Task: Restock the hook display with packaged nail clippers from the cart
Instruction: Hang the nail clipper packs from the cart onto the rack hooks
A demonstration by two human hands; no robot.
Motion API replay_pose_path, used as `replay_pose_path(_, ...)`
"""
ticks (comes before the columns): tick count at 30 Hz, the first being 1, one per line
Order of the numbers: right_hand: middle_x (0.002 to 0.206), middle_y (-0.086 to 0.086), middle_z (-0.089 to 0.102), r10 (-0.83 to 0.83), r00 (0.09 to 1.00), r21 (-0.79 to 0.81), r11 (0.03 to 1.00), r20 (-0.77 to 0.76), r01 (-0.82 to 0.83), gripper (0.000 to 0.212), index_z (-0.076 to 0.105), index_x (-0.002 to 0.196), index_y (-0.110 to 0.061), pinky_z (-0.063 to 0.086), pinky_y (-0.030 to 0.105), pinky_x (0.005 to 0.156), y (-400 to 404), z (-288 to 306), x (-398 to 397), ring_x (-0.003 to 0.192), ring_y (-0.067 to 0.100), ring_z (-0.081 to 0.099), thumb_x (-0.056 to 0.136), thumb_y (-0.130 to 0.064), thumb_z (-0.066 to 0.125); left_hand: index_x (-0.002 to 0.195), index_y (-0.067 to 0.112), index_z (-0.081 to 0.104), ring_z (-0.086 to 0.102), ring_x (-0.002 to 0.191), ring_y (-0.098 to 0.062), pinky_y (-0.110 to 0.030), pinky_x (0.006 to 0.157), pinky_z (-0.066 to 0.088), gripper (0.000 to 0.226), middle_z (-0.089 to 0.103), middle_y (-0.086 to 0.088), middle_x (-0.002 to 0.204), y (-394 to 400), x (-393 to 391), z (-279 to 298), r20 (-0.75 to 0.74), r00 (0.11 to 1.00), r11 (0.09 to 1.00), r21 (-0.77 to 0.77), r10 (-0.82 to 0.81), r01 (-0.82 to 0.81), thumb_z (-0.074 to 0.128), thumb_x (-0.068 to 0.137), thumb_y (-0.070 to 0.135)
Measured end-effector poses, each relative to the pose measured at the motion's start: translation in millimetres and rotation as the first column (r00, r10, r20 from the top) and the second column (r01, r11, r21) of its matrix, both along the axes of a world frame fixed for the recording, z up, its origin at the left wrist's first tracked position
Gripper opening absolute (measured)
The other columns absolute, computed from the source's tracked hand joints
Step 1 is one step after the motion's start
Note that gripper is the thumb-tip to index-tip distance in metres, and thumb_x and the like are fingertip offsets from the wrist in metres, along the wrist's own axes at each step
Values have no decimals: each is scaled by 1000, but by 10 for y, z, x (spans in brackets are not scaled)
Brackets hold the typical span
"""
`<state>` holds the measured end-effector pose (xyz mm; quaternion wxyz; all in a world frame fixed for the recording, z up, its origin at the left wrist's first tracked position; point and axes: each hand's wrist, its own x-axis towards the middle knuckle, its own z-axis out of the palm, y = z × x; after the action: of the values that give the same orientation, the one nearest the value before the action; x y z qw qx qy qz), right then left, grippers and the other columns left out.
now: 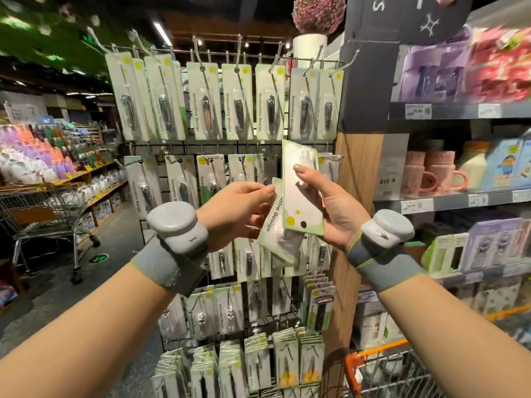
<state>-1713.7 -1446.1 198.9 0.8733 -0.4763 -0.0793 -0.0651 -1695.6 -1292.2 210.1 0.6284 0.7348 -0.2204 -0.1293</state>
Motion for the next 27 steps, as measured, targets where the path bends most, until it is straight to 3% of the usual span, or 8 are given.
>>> replay_pose_path(3,66,-1,51,40,999,11,999,0,-40,17,61,84,-14,53,24,58,24,37,0,58,9,54,70,-17,70,91,7,58,44,38,-4,-16,40,39,20,54,-2,68,-59,-21,2,55,997,997,-53,62,-59,47,98,21)
replay_pose_path(6,58,-3,54,42,999,4,999,4,-42,2,66,77,-14,53,24,56,24,61,-3,54,9,55,77,-16,67,85,7,59,46,42,-8,-15,37,37,13,55,-4,69,-80,-31,-1,168,979,993,-32,119,-115,51,94,7)
replay_pose_path(9,62,-2,59,53,998,44,998,29,-54,7,74,68,-19,54,32,71,-86,106,-3,68,14,60,61,-21,74,87,2,59,57,44,-9,-19,40,45,8,64,-3,64,11,-32,55,160,977,989,-68,142,-132,53,91,-1)
replay_pose_path(11,92,13,67,112,993,79,990,42,-115,32,74,82,-14,53,45,83,-199,140,25,93,26,67,52,-22,81,79,3,55,60,45,-10,-23,43,50,14,65,0,57,110,-11,104,116,983,983,-135,140,-124,53,91,-3)
replay_pose_path(13,120,23,56,123,992,93,988,33,-126,49,66,105,-11,53,50,82,-279,169,28,105,30,65,59,-22,78,76,3,51,59,45,-11,-25,45,53,16,63,0,56,191,2,128,93,988,981,-167,121,-104,54,90,-2)
replay_pose_path(15,114,22,63,134,990,61,989,44,-136,53,63,113,-13,54,49,81,-316,180,26,98,28,68,62,-23,74,78,4,52,58,47,-13,-27,49,55,13,63,-4,61,233,8,139,78,991,979,-180,107,-92,57,89,0)
replay_pose_path(19,102,15,65,217,973,29,975,77,-220,45,76,76,-15,48,57,88,-279,142,8,100,35,67,34,-17,94,66,10,51,55,46,-13,-25,47,50,24,60,-3,58,254,23,144,75,990,974,-199,122,-105,60,88,6)
replay_pose_path(27,133,21,51,305,951,-11,952,51,-305,46,73,78,-10,47,58,90,-162,53,-2,105,43,63,37,-13,95,77,7,58,54,47,-5,-13,43,43,11,63,2,62,383,94,163,133,959,942,-261,251,-211,60,87,5)
